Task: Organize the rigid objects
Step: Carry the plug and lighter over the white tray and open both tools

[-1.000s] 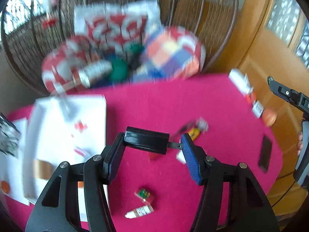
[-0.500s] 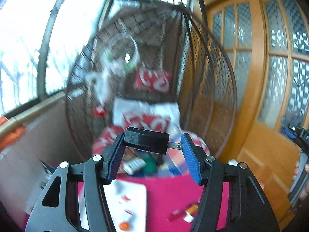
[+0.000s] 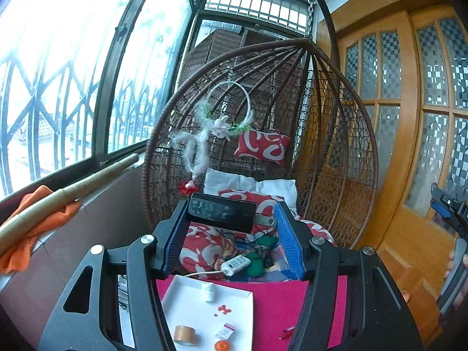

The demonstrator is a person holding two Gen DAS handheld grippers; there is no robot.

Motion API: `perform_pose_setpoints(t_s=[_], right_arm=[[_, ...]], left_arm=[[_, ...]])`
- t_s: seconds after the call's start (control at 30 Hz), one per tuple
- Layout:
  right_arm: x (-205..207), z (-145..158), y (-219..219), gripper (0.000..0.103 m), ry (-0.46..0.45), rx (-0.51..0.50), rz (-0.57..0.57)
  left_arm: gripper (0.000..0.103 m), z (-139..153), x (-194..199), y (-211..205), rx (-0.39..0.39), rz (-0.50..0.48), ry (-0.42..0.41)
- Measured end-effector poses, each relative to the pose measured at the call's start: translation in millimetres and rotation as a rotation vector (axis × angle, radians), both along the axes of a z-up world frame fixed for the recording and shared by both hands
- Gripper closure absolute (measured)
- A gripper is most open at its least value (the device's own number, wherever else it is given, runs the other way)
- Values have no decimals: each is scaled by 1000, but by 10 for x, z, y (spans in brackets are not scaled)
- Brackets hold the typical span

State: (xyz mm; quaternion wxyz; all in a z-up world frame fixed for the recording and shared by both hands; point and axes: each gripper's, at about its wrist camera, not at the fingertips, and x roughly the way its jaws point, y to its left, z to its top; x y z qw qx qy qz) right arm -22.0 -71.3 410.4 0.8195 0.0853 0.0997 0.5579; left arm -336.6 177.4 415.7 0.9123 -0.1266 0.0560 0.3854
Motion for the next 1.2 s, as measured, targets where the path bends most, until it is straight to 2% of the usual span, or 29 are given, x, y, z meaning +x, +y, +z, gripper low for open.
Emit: perform_pose_setpoints(t_s=[0.33, 0.8, 0.93, 1.07, 1.2], right_arm=[[-283, -42, 317, 22, 10, -41, 67], [-786, -169, 849, 22, 36, -111, 133], [-918, -292, 1086, 22, 54, -147, 155], [-1002, -531, 1427, 22, 110, -219, 183], [-1074, -878, 1800, 22, 156, -327, 204]], left_arm=[[44, -126, -322, 214, -41, 26, -1], [44, -245, -685, 573, -81, -2, 21], [44, -322, -689, 764, -101, -43, 59], [44, -501, -538, 1036, -157, -112, 112], [44, -846, -244, 1344, -242, -178, 204]])
